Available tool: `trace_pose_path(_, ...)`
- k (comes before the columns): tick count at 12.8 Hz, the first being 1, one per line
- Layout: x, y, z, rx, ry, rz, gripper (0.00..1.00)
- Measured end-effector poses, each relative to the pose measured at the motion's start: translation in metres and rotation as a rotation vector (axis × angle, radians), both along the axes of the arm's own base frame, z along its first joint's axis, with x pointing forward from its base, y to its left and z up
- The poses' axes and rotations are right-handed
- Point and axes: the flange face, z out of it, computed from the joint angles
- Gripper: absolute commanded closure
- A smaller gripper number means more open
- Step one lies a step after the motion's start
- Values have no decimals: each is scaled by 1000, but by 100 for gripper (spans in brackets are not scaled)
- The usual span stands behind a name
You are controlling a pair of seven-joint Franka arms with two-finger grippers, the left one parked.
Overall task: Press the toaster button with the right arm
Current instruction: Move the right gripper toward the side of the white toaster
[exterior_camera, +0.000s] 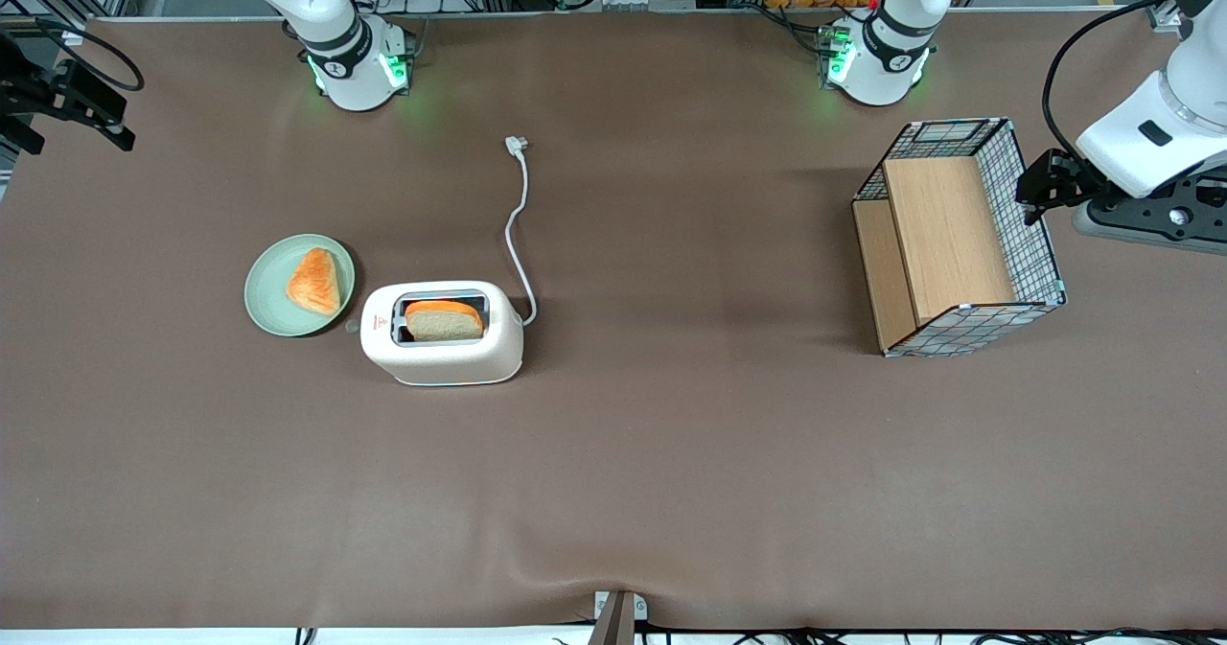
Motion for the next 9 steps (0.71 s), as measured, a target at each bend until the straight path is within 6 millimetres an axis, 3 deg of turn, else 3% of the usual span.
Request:
trace_pose_path(5,4,2,-6,1,11,4,0)
trace_pose_path(7,11,5,-24,14,48,9,0)
trace_pose_path(9,29,18,-56,49,90,25,0)
